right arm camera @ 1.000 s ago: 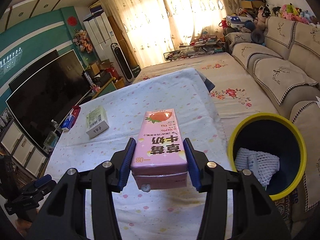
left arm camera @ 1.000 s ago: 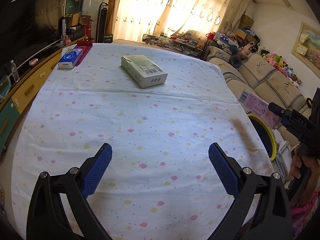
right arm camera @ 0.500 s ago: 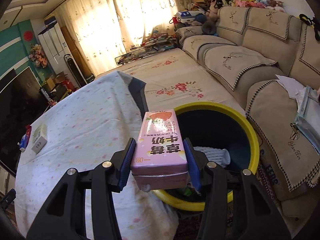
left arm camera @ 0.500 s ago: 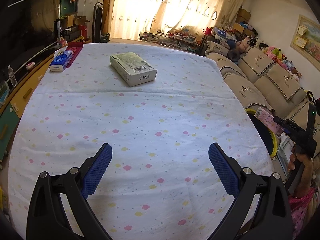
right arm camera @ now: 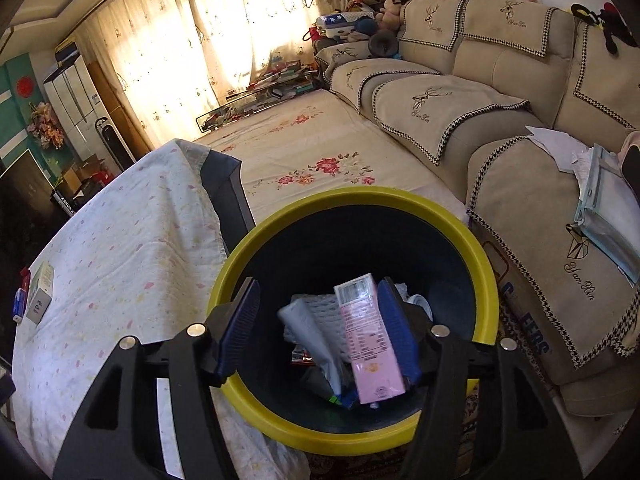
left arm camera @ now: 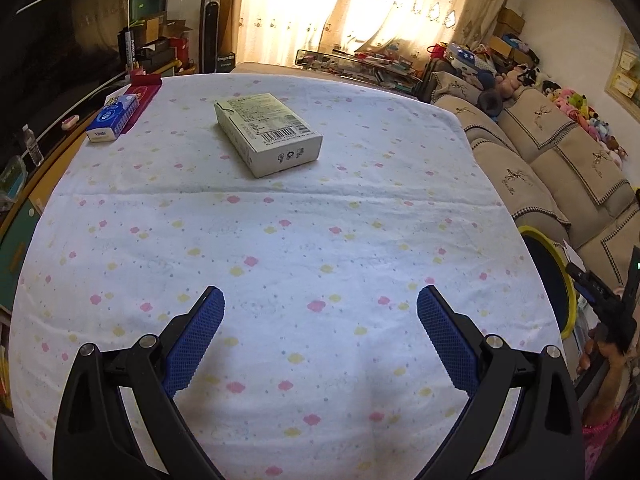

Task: Collect trash
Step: 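Carry the milk carton over the bin and open the right gripper, then grasp the white barcode box with the left gripper and lift it, then carry the white box over the bin and open the left gripper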

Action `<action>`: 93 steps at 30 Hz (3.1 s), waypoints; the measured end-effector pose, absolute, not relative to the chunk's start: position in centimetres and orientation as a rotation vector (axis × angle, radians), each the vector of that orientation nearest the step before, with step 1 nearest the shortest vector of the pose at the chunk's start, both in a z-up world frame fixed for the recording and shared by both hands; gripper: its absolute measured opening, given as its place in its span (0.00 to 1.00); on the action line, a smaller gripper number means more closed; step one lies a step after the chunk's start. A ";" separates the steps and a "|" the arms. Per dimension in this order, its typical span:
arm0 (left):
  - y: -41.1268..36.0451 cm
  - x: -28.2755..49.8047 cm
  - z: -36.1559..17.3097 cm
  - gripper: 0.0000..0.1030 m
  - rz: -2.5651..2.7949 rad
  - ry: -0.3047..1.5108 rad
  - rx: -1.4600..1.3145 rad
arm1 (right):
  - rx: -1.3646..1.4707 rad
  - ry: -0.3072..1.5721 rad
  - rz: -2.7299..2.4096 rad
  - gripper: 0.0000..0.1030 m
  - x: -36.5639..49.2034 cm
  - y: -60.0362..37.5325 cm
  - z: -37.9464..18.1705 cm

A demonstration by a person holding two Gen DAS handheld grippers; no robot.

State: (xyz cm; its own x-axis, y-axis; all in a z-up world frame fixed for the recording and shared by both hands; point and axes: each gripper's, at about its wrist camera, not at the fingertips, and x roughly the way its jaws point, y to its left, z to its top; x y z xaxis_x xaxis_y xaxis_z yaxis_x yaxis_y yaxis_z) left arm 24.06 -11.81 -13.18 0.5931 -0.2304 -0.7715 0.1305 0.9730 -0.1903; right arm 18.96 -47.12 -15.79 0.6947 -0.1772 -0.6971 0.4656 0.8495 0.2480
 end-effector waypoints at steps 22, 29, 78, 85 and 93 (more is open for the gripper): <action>-12.2 41.6 -12.7 0.93 0.255 0.873 -0.165 | 0.469 0.716 -0.274 0.57 21.2 -46.8 -16.2; -12.0 44.9 -14.3 0.93 0.319 0.905 -0.169 | 0.464 0.728 -0.250 0.57 21.9 -46.4 -16.3; -30.7 26.4 -9.9 0.69 -0.411 0.848 0.092 | 0.495 0.641 -0.331 0.57 11.2 -48.6 -13.9; -42.1 23.1 -10.0 0.69 -0.618 0.878 0.208 | 0.522 0.624 -0.420 0.57 7.6 -51.9 -14.5; -51.8 24.1 -13.5 0.69 -0.719 1.001 0.262 | 0.550 0.629 -0.458 0.57 5.6 -53.8 -15.3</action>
